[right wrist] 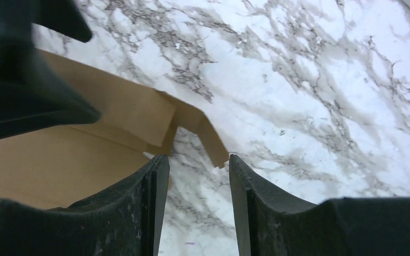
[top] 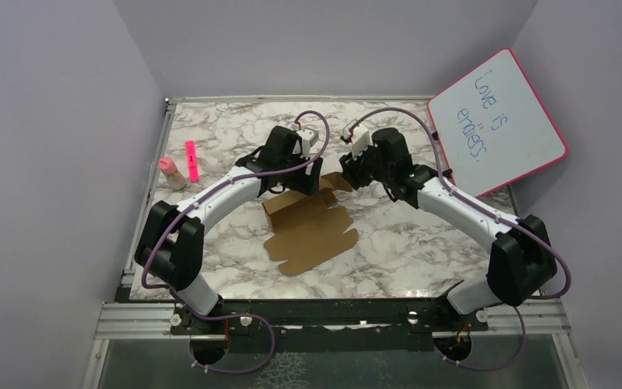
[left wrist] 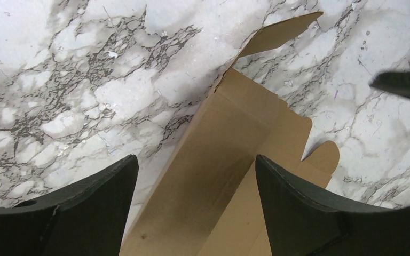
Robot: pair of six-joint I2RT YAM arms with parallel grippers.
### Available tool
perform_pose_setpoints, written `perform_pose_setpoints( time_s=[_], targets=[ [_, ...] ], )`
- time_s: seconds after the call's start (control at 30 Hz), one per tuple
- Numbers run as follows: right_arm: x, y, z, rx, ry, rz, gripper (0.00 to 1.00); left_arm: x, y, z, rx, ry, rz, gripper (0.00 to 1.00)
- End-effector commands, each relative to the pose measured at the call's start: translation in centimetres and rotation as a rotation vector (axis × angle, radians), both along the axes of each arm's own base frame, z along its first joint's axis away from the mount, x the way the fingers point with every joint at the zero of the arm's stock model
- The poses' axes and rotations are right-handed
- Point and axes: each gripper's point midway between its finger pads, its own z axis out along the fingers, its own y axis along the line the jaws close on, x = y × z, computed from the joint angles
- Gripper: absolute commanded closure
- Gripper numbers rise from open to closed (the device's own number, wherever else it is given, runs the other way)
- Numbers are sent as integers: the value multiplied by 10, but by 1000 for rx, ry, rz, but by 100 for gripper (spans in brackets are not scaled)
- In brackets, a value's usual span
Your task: Fold the paper box
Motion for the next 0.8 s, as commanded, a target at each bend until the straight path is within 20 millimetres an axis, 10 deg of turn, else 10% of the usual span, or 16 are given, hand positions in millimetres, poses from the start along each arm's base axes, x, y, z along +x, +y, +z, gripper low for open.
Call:
perform_pose_setpoints(
  time_s=[0.0,0.77],
  targets=[
    [12,1,-12,-78,-5,155,50,-2,11,20,-14,-45,13,18],
    [34,49,-64,-127,45,567,54,-9,1,2,-62,69,-33,19]
  ],
)
